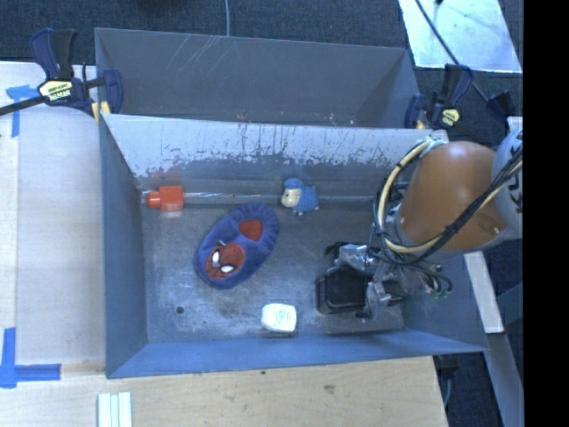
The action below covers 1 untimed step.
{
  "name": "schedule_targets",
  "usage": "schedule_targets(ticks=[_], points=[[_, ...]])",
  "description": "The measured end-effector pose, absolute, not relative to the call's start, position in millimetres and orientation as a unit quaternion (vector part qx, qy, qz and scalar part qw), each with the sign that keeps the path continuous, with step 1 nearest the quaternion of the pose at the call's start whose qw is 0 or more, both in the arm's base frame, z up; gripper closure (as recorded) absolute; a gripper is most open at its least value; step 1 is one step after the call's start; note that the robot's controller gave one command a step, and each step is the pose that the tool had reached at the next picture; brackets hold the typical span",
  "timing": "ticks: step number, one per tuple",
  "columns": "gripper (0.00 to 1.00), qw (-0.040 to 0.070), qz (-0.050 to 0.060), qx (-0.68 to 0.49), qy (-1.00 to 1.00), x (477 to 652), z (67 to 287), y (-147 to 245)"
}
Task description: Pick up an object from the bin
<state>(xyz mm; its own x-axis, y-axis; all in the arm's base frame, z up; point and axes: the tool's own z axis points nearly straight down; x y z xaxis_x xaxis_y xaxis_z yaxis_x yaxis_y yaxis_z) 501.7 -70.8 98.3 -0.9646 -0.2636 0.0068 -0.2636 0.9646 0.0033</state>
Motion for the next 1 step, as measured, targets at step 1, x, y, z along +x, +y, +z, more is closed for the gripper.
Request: schedule_targets(ticks=[1], points=[[1.00,-0.003,0.001,0.128,-0.992,533.3,190.3,-65.3]])
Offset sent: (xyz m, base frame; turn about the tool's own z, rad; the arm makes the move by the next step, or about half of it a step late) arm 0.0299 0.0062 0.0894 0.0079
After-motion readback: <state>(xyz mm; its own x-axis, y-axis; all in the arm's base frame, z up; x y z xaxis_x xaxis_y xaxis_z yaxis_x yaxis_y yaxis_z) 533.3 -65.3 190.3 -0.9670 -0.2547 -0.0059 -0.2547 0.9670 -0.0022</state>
